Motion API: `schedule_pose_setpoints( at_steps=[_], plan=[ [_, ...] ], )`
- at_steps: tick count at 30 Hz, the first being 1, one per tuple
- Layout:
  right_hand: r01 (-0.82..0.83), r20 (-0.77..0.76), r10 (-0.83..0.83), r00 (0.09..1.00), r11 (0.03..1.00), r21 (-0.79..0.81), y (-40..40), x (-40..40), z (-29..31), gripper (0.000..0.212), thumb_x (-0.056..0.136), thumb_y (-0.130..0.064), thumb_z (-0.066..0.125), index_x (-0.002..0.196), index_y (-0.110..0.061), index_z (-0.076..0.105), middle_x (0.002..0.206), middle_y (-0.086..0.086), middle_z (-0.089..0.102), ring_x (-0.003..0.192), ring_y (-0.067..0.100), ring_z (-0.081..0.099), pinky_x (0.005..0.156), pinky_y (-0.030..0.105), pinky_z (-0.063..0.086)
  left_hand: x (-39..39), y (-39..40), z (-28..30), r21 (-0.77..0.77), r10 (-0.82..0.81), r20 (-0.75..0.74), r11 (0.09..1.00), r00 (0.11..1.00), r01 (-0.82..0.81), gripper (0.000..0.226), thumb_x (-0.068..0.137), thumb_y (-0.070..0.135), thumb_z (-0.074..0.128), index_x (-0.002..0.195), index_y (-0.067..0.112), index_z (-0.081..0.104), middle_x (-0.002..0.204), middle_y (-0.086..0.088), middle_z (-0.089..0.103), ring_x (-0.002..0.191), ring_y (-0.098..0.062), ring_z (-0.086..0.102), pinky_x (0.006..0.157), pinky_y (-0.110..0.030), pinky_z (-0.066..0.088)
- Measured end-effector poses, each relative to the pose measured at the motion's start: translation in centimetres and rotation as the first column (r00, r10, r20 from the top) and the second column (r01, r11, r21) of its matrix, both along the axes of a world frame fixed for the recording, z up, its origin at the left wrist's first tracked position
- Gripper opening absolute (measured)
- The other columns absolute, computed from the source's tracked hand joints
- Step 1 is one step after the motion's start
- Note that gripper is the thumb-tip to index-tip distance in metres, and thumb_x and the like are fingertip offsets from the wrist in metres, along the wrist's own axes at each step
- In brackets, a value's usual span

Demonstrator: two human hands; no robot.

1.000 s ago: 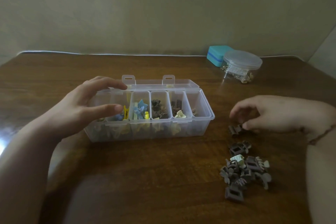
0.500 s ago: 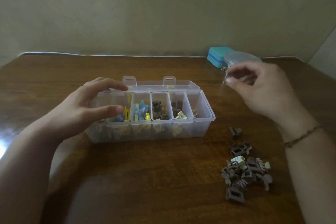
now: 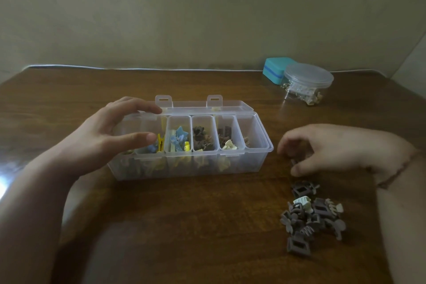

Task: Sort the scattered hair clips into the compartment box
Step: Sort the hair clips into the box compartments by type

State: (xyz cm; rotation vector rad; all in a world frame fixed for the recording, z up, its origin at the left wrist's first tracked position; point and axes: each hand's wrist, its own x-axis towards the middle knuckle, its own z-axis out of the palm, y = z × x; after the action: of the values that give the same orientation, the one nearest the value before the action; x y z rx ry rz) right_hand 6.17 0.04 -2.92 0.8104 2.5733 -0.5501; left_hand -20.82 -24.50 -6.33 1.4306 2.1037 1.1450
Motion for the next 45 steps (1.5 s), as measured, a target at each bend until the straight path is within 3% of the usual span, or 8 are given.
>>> schedule_pose_setpoints(
  at_steps=[6, 11, 16, 21, 25, 36, 43, 45],
  plan=[
    [0.080, -0.157, -0.050, 0.986, 0.979, 0.189, -0.9, -1.2, -0.6, 0.016, 0.081, -0.032, 0.073, 0.087, -0.038, 0.060, 0.088, -0.013, 0.058, 0.078, 0.002, 0.056, 0.062, 0.019, 0.042, 0.0, 0.0, 0.0, 0.010, -0.002, 0.000, 1.000, 1.000, 0.002, 0.086, 0.045, 0.091, 0.062, 0.118, 0.046, 0.063, 0.122, 0.024, 0.059, 0.121, -0.011, 0.052, 0.103, -0.058, 0.041],
    [0.286, -0.852, -0.056, 0.521, 0.952, 0.112, -2.8, -1.8, 0.2, 0.004, 0.085, -0.035, 0.068, 0.086, -0.032, 0.066, 0.080, -0.014, 0.065, 0.070, 0.001, 0.060, 0.057, 0.009, 0.042, 0.2, 0.1, 0.0, 0.017, 0.008, -0.012, 1.000, 1.000, -0.007, 0.067, 0.055, 0.072, 0.066, 0.117, 0.045, 0.064, 0.122, 0.023, 0.059, 0.121, -0.010, 0.052, 0.104, -0.056, 0.040],
    [0.001, -0.667, 0.065, 0.742, 0.995, 0.098, -3.8, -2.2, -0.2, 0.016, 0.080, -0.042, 0.069, 0.096, -0.040, 0.066, 0.086, -0.016, 0.068, 0.075, 0.002, 0.063, 0.063, 0.024, 0.052, 0.1, 0.0, 0.0, 0.007, 0.005, 0.007, 1.000, 1.000, -0.005, 0.076, 0.049, 0.081, 0.067, 0.117, 0.047, 0.063, 0.121, 0.025, 0.058, 0.119, -0.011, 0.054, 0.102, -0.057, 0.042],
    [0.027, -0.698, 0.026, 0.716, 0.998, 0.065, -2.3, -0.1, 1.5, 0.014, 0.075, -0.026, 0.075, 0.083, -0.036, 0.068, 0.084, -0.017, 0.068, 0.074, 0.004, 0.063, 0.068, 0.030, 0.054, 0.2, -0.1, 0.0, 0.008, -0.006, 0.012, 1.000, 1.000, 0.006, 0.079, 0.049, 0.084, 0.066, 0.118, 0.046, 0.063, 0.121, 0.023, 0.059, 0.118, -0.013, 0.054, 0.101, -0.058, 0.042],
    [-0.057, -0.197, 0.039, 0.980, 0.995, -0.086, -0.5, 2.0, 1.8, 0.037, 0.073, -0.019, 0.082, 0.089, -0.046, 0.063, 0.091, -0.015, 0.069, 0.079, 0.005, 0.066, 0.073, 0.034, 0.057, 0.1, 0.0, 0.0, 0.017, -0.004, 0.006, 1.000, 1.000, 0.004, 0.078, 0.050, 0.082, 0.067, 0.119, 0.045, 0.064, 0.122, 0.020, 0.059, 0.119, -0.015, 0.055, 0.102, -0.060, 0.041],
    [0.003, -0.096, -0.008, 0.995, 0.998, -0.058, 0.3, 1.2, 0.5, 0.040, 0.076, -0.007, 0.077, 0.093, -0.039, 0.058, 0.082, -0.006, 0.071, 0.070, 0.002, 0.067, 0.068, 0.027, 0.054, 0.1, 0.0, -0.1, 0.019, 0.007, 0.018, 1.000, 1.000, -0.007, 0.070, 0.053, 0.073, 0.069, 0.118, 0.046, 0.064, 0.123, 0.022, 0.059, 0.122, -0.009, 0.052, 0.102, -0.057, 0.042],
    [0.076, -0.910, -0.046, 0.411, 0.997, -0.016, -2.9, -1.3, 0.8, 0.019, 0.079, -0.009, 0.076, 0.085, -0.025, 0.066, 0.082, 0.000, 0.070, 0.078, 0.015, 0.069, 0.076, 0.030, 0.057, 0.1, -0.1, 0.0, 0.018, -0.005, 0.044, 1.000, 0.999, 0.004, 0.085, 0.044, 0.089, 0.065, 0.118, 0.047, 0.064, 0.122, 0.023, 0.059, 0.122, -0.012, 0.053, 0.103, -0.058, 0.042],
    [0.058, -0.896, 0.014, 0.445, 0.997, 0.045, -3.9, -2.2, 0.2, 0.017, 0.080, -0.014, 0.075, 0.087, -0.027, 0.067, 0.082, -0.005, 0.069, 0.077, 0.010, 0.067, 0.072, 0.025, 0.056, 0.1, -0.1, -0.1, 0.019, -0.008, 0.044, 1.000, 0.999, 0.007, 0.085, 0.044, 0.089, 0.066, 0.118, 0.047, 0.064, 0.122, 0.022, 0.060, 0.122, -0.012, 0.053, 0.103, -0.058, 0.042]
  ],
)
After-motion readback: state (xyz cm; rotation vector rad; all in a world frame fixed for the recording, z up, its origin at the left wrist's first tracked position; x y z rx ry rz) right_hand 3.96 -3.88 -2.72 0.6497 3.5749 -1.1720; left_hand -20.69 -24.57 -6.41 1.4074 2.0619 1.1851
